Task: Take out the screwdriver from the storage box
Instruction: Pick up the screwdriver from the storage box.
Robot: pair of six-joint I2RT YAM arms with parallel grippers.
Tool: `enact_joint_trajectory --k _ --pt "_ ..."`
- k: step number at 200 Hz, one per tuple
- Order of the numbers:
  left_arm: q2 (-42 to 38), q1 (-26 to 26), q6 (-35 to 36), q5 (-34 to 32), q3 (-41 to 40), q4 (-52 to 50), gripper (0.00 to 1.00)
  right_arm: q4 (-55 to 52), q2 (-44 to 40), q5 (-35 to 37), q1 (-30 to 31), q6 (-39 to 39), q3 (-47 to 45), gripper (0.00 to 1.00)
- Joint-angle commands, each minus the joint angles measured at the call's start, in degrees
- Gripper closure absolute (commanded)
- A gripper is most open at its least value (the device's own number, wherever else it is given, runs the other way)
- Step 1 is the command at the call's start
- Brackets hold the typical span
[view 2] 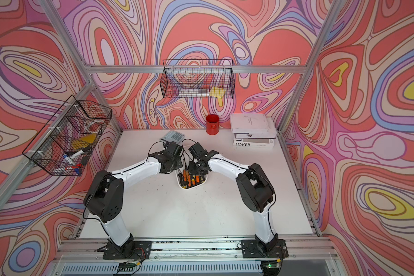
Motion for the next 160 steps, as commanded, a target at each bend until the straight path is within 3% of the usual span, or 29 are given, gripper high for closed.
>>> enact_joint_trajectory --k 1,60,91,105,128,160 --pt "-2.47 -0.36 0.45 -0.60 -0.49 1.30 1.00 -3.37 4.08 0.06 0.56 -0.19 1.04 0.51" --pt "-2.71 -0.41 0.72 -1.19 -0.66 1.16 1.00 -15.95 9.63 10.84 1.01 -1.67 6.34 0.51" --pt "-2.16 -0.42 0.54 -0.95 -0.49 1.09 1.00 -18.91 10.42 14.84 1.01 -2.29 7.67 0.65" --pt "-2.23 -0.41 0.54 -1.08 -0.57 1.08 1.00 -20.29 10.65 16.54 1.00 -2.76 8.57 0.65" --pt "-2.30 -0.41 0.63 -1.13 -0.51 1.11 1.00 -19.40 10.88 14.62 0.96 -3.43 8.47 0.52" --pt "-2.64 -0.39 0.54 -1.21 -0.74 0.99 1.00 -17.05 11.92 9.65 1.14 -3.22 7.77 0.57"
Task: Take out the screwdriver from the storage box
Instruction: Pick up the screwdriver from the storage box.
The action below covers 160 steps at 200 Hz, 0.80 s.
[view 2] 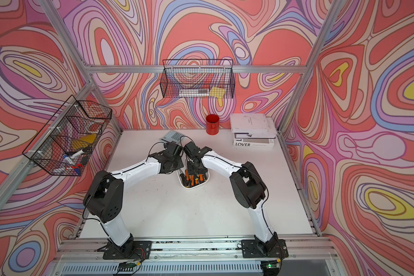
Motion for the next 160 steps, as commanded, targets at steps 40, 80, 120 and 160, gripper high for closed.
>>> enact_joint_trajectory --k 40,80,120,160 --pt "-2.27 -0.36 1.68 -3.53 -0.16 -0.22 1.00 -4.34 7.07 -2.80 -0.51 -1.75 -3.27 0.83" --pt "-1.82 -0.36 1.44 -3.27 0.02 -0.06 1.00 -3.06 6.85 -5.73 -0.50 -2.58 -3.51 0.65" --pt "-2.00 -0.35 1.59 -3.34 0.10 -0.21 1.00 -3.84 9.10 -8.22 -0.45 -3.56 -2.86 0.62" --pt "-2.02 -0.30 1.77 -3.71 0.12 -0.46 1.00 -4.26 8.89 -6.38 -0.50 -3.44 -3.73 0.92"
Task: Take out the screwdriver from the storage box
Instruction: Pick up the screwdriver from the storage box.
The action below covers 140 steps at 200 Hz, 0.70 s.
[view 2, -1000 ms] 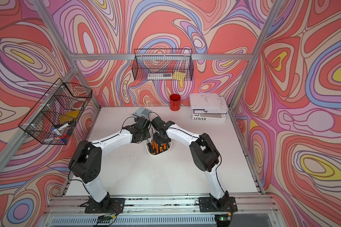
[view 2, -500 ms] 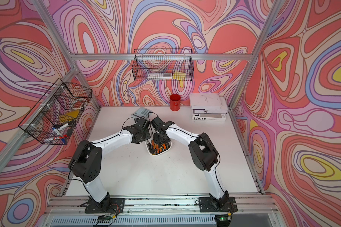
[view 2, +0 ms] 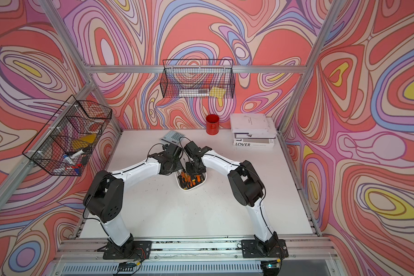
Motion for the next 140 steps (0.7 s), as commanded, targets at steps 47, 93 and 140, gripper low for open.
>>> enact_joint_trajectory --k 47,93,140 --pt "-1.74 -0.54 2.12 -3.20 0.65 1.31 1.00 -0.47 -0.08 4.05 -0.05 2.79 -8.45 1.00" --pt "-1.59 -0.52 2.03 -3.60 0.56 1.21 1.00 2.41 -7.44 7.08 -0.37 3.30 -9.44 1.00" --pt "-1.22 -0.58 1.59 -3.79 0.63 1.24 1.00 2.41 -12.00 7.84 -1.03 3.42 -9.35 1.00"
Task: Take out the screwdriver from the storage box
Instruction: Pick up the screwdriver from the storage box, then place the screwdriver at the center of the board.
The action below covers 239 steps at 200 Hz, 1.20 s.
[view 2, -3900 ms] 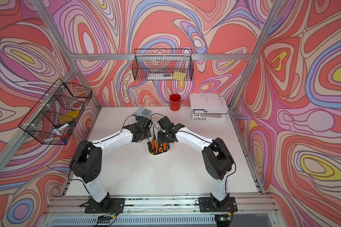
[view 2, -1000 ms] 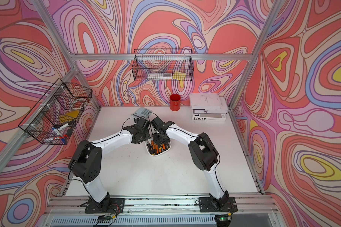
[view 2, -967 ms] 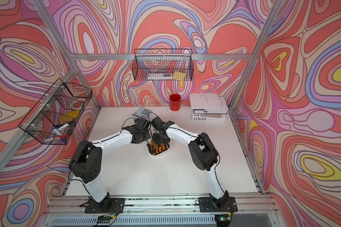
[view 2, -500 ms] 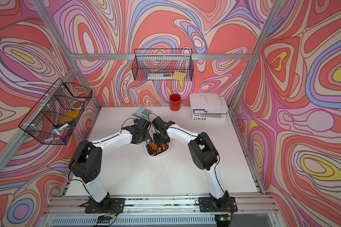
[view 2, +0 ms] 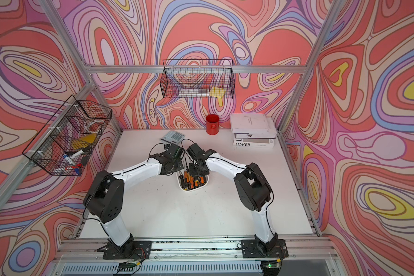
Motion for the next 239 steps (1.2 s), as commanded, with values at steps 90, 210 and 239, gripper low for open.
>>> enact_joint_trajectory --k 90,210,239 --pt "-0.47 0.23 1.37 -3.14 0.83 0.07 1.00 -1.55 -12.46 4.68 -3.77 -0.18 -1.15 1.00" --pt "-1.38 0.29 3.02 -4.27 0.83 -1.18 1.00 -2.82 -16.07 6.87 -15.36 -3.54 -16.96 1.00" --pt "-1.88 0.28 3.60 -4.64 0.82 -1.78 1.00 -0.31 -11.38 5.90 -15.54 -3.60 -19.14 1.00"
